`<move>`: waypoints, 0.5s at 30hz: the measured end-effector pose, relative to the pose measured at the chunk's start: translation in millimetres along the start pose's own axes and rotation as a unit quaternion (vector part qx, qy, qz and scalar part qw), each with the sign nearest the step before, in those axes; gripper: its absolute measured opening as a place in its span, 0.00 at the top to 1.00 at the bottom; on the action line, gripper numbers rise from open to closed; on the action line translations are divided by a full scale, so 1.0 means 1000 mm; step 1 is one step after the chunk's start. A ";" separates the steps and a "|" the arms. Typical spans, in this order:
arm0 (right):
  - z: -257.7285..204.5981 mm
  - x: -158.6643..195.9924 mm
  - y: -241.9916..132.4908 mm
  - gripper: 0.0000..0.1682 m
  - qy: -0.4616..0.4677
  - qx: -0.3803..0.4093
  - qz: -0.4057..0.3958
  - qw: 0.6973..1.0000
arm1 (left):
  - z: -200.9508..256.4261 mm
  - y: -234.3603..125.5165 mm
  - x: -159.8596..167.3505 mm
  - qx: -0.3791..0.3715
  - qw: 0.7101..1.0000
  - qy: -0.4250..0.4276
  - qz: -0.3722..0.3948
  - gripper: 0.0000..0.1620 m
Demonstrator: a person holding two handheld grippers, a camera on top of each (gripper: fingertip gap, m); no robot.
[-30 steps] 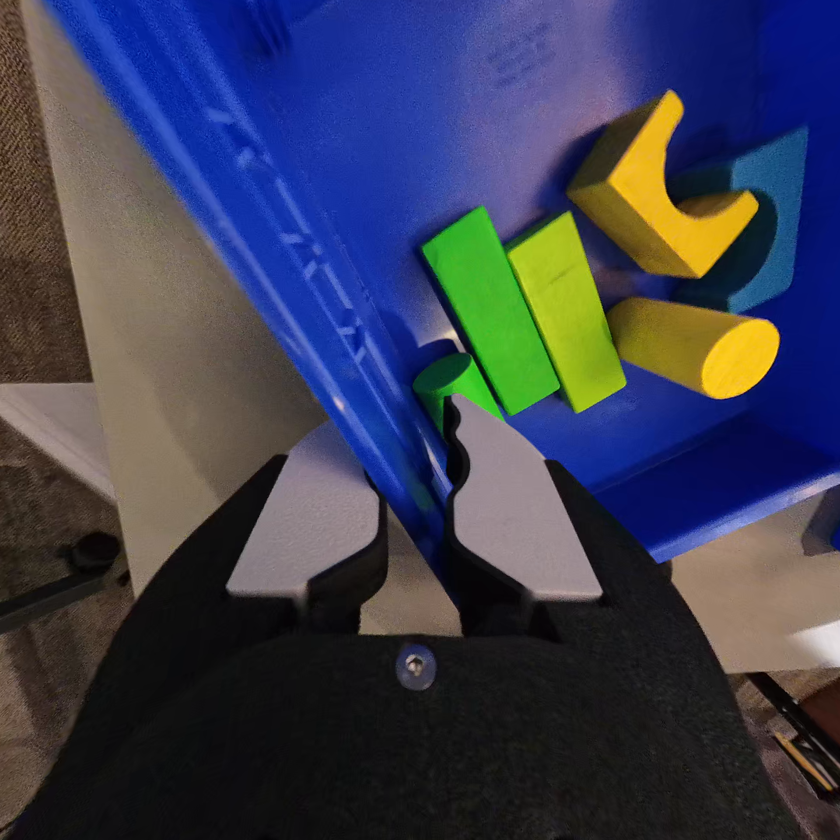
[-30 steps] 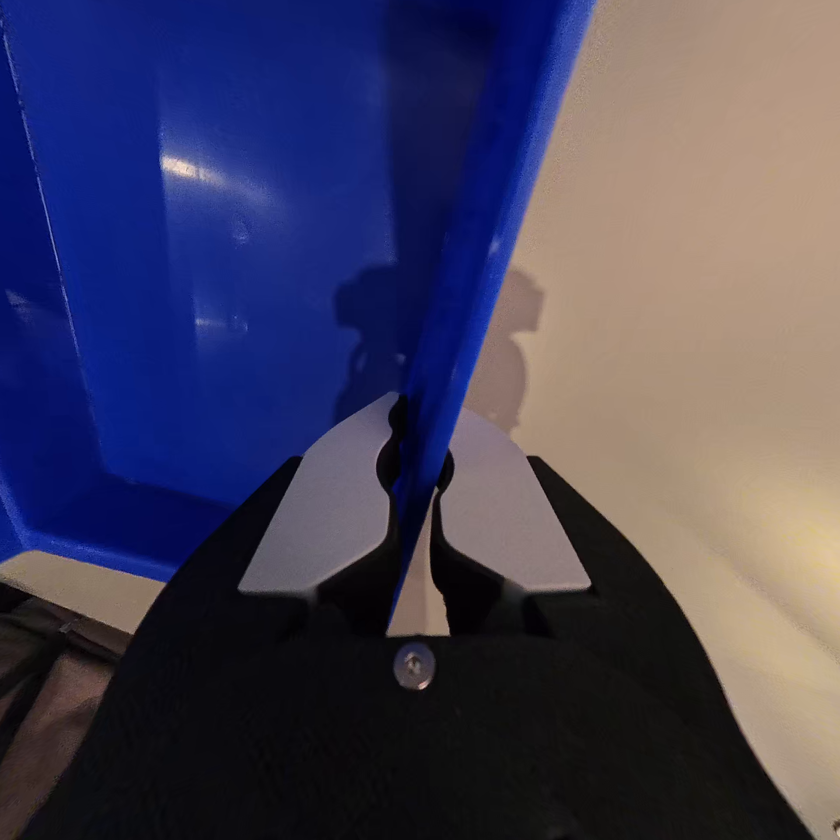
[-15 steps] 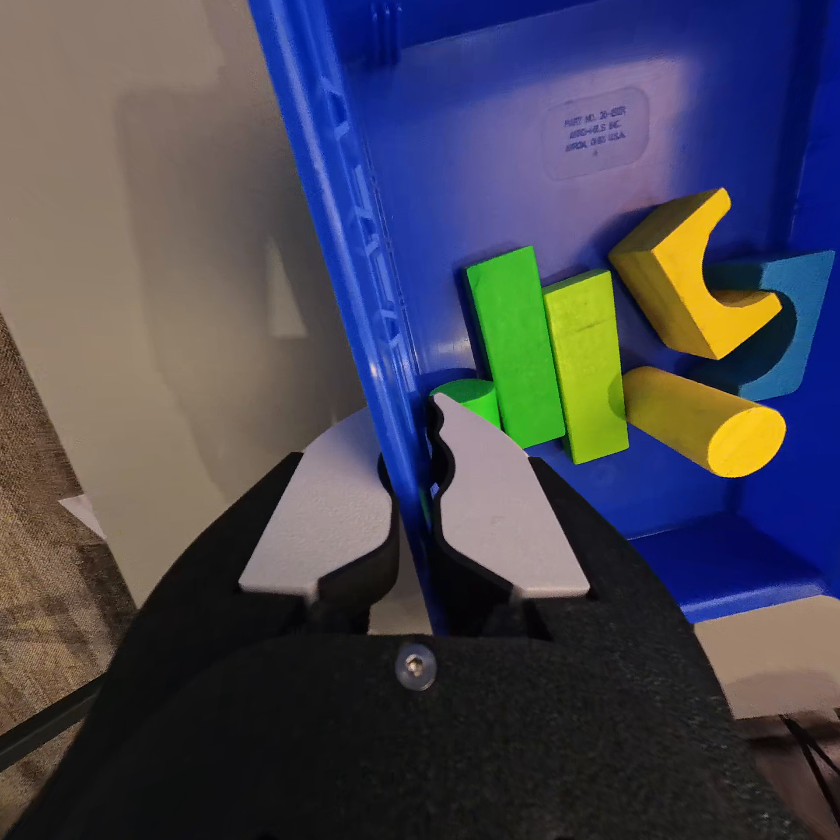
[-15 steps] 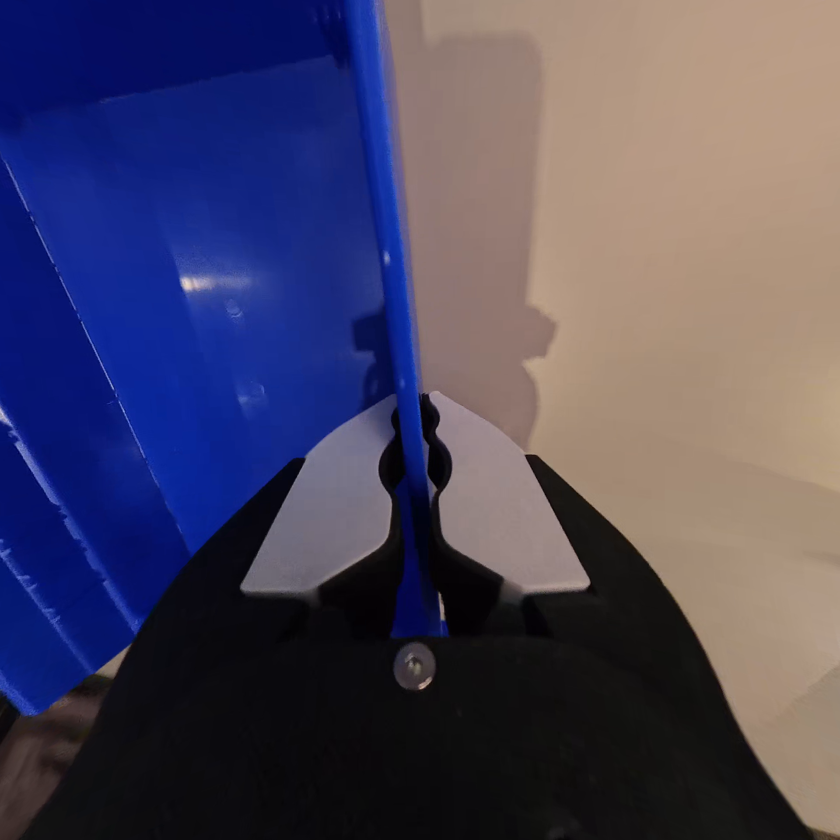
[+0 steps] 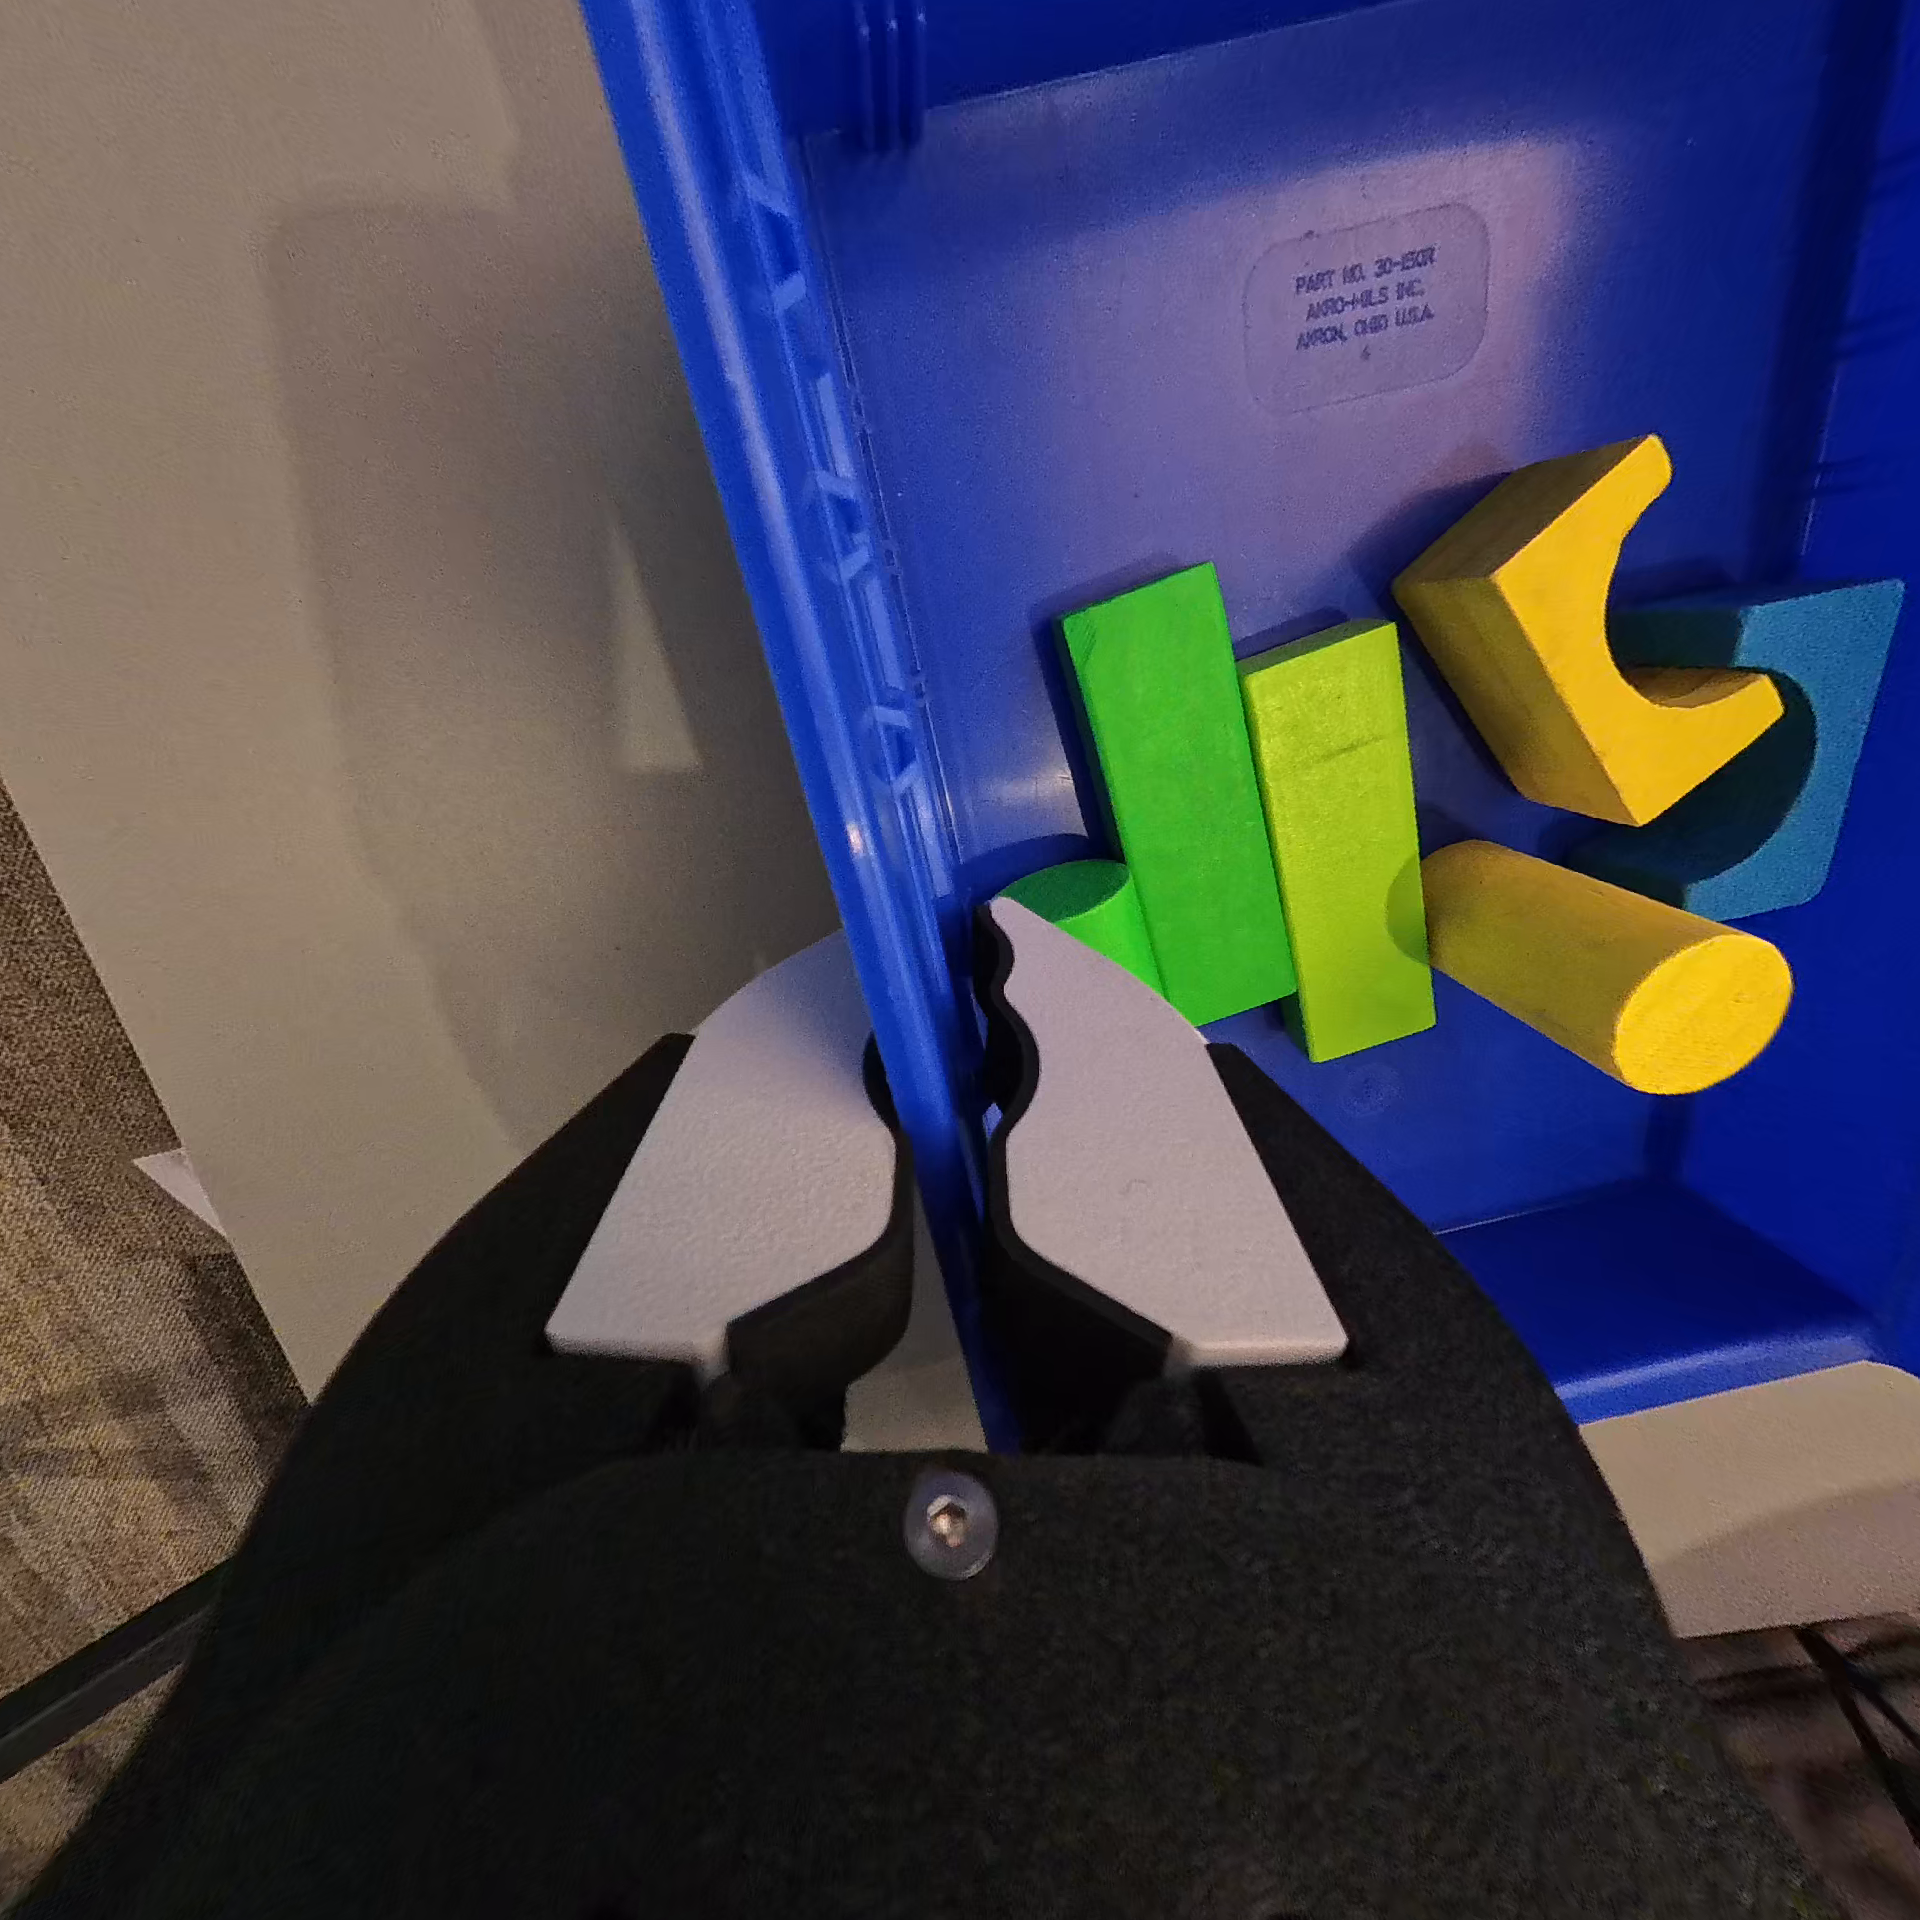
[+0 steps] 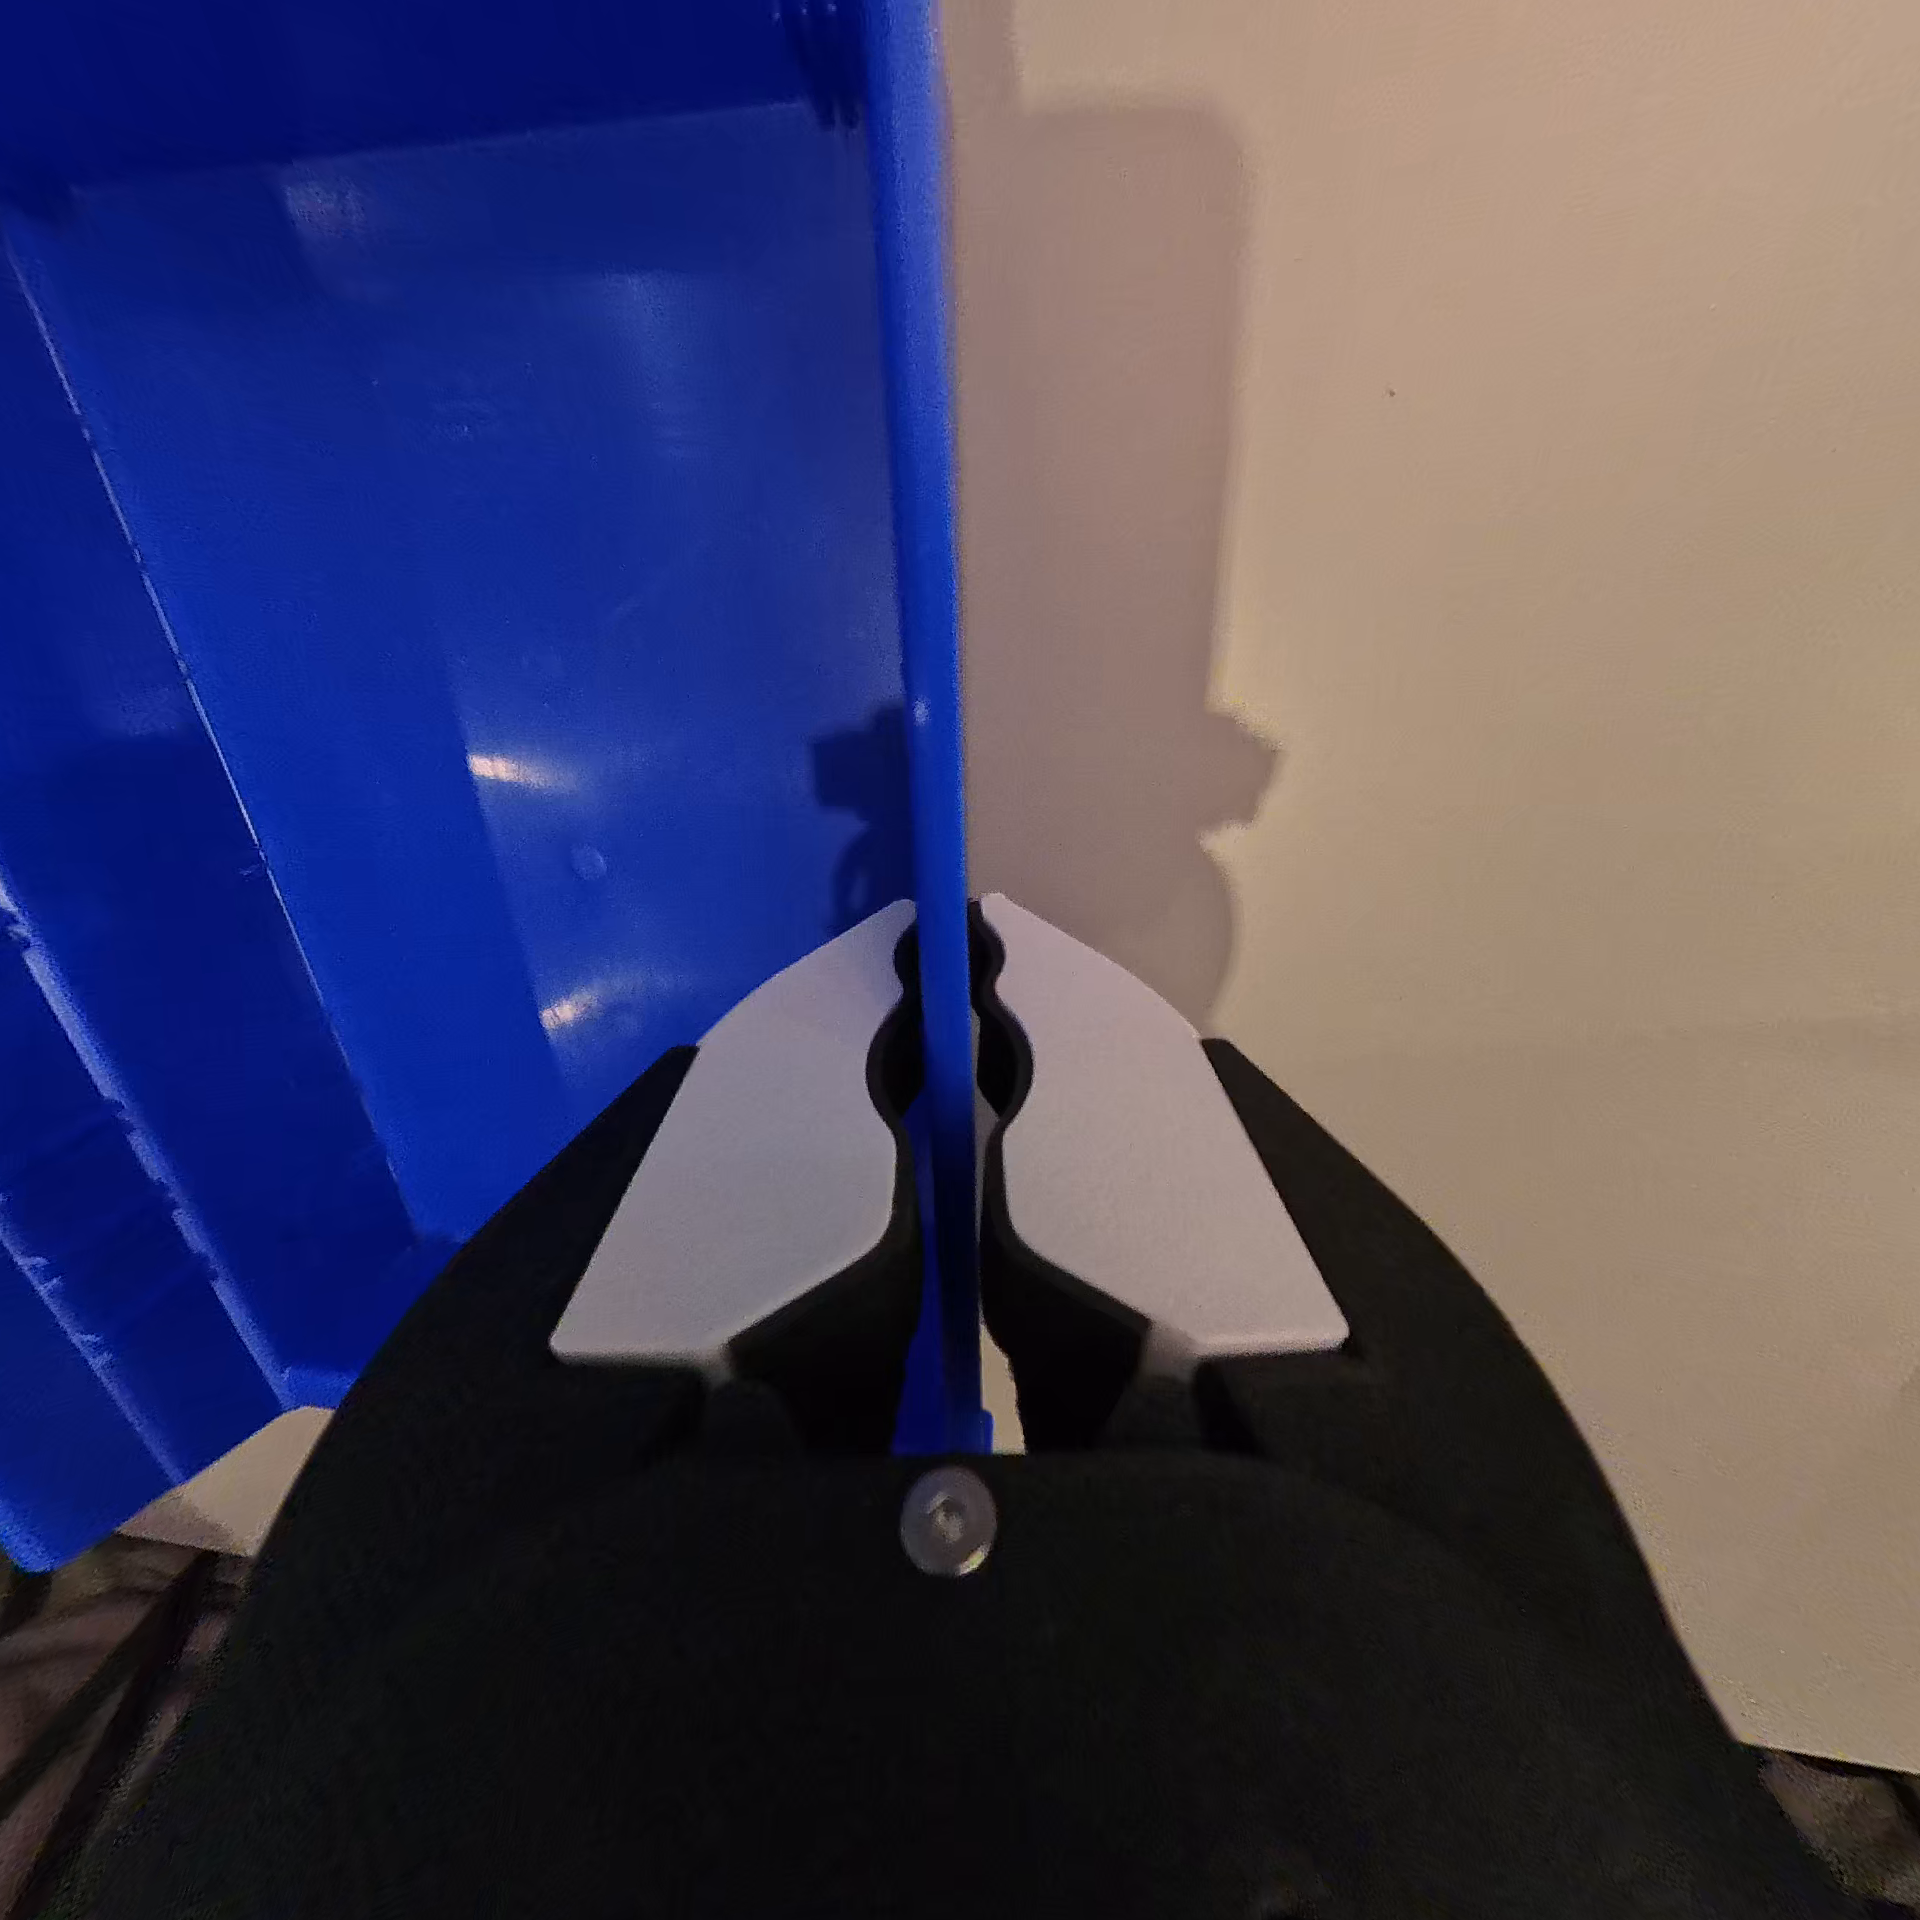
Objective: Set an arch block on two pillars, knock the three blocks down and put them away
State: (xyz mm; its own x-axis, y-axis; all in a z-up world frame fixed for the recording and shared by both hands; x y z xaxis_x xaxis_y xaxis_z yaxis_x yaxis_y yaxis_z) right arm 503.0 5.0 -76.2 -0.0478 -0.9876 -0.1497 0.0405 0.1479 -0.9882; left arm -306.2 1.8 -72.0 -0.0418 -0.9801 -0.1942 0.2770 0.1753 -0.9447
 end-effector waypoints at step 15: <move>0.012 0.006 0.000 0.96 0.052 0.009 0.011 0.999 | 0.001 0.004 -0.018 0.001 0.998 0.048 0.028 0.95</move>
State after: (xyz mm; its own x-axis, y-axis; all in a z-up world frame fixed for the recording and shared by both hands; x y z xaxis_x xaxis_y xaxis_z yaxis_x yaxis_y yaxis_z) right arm 514.6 -1.4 -76.3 -0.1508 -0.9728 -0.1756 0.0612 0.1682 -0.9839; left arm -303.6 19.8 -71.7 -0.1182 -0.9552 -0.2715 0.2832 0.2296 -0.9312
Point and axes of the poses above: each gripper's, where its closed fingertips meet, y out along the fingers, x out of its underside, z = x × y across the jaws, the point moved 5 cm from there along -y, back along the fingers, and after that the axes turned 11 degrees about x, right-handed, at the moved point
